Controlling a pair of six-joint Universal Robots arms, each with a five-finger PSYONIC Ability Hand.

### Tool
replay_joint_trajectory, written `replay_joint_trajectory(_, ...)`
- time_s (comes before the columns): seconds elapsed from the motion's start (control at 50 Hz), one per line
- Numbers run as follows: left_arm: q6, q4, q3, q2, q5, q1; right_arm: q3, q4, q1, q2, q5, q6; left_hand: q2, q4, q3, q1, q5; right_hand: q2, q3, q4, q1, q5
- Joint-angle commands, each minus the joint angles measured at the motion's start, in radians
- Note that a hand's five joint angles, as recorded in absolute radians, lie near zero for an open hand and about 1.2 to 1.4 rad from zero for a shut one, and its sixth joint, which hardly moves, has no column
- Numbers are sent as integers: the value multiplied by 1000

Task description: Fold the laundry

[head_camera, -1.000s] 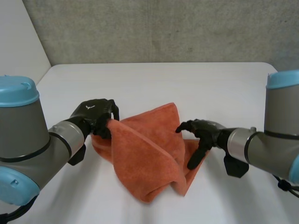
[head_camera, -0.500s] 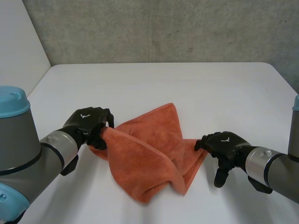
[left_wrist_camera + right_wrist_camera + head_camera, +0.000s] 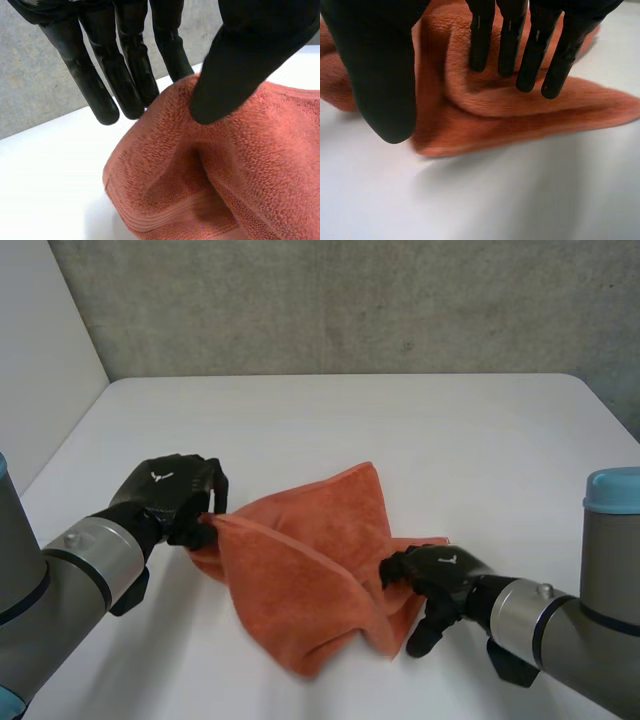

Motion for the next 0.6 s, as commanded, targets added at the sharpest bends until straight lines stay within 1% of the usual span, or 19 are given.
replay_joint_trajectory(0.02,0,8,-7,-5,3,4,-10,44,31,5,-64,94,350,349,355,358,369,12,12,13,89,28)
replay_joint_trajectory(0.08,0,23,-10,-12,3,11,-16,42,40,23,-72,114,125,124,130,132,144,12,12,13,89,28)
replay_joint_trajectory(0.12,0,32,-15,-16,3,16,-19,42,43,34,-72,116,37,35,41,44,55,12,12,13,89,28)
replay_joint_trajectory(0.22,1,70,-16,-44,3,21,-21,33,54,43,-70,123,22,20,26,29,40,47,47,48,124,64)
replay_joint_trajectory(0.32,1,101,-12,-73,3,25,-27,16,76,65,-66,163,22,20,26,29,40,106,106,107,183,122)
replay_joint_trajectory(0.52,3,135,-4,-144,3,25,-45,-27,123,117,-56,209,22,20,26,29,40,100,100,101,177,116)
replay_joint_trajectory(0.6,37,155,-4,-170,3,25,-62,-35,143,149,-50,231,19,17,23,26,37,100,100,101,177,116)
